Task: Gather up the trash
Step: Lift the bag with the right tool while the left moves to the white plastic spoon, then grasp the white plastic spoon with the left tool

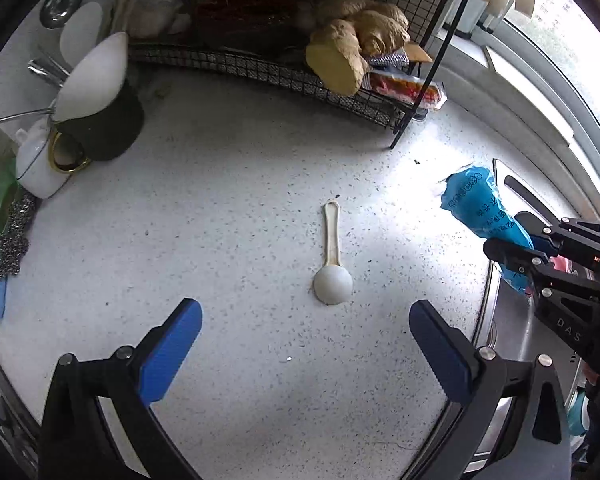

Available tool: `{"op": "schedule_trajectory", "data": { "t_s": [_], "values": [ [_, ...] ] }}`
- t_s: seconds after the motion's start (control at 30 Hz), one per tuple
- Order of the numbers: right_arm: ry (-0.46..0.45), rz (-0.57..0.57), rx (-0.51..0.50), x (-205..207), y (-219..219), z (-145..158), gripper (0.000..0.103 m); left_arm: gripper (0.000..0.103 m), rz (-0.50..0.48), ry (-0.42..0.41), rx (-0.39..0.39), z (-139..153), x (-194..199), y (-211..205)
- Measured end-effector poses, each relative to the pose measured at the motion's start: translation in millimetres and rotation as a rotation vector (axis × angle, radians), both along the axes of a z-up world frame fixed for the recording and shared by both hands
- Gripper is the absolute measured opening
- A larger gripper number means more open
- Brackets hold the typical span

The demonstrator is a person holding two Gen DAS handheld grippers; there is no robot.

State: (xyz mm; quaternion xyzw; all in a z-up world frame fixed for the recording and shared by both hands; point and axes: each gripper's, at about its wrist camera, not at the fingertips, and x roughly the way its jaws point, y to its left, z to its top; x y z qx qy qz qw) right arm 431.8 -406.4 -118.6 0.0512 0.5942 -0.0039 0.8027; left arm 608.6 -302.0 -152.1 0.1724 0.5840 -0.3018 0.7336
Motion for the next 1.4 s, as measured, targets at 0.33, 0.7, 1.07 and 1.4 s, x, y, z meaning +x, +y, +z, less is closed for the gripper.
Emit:
{"op": "schedule_trajectory", "data": {
  "t_s": [0.33, 0.7, 1.07, 1.4],
  "values": [
    [0.015, -0.050, 0.036, 0.9, -22.7, -16.6, 0.012, 0.090, -0.040, 0.022, 0.108, -49.0, 21.0, -40.9],
    [0.024, -0.085, 0.067, -6.1, -35.5, -25.8, 0.012, 0.058, -0.084, 0.021, 0.150, -72.7, 20.4, -68.5],
    [0.024, -0.120, 0.084, -19.0, -43.5, -27.7, 0.012, 0.009, -0.123, 0.021, 0.147, -75.4, -10.8, -79.0],
    [0.025, -0.105, 0.100, -26.5, -38.8, -24.1, 0.012, 0.008, -0.079, 0.038, 0.148, -82.4, -21.7, -60.3]
  ]
}}
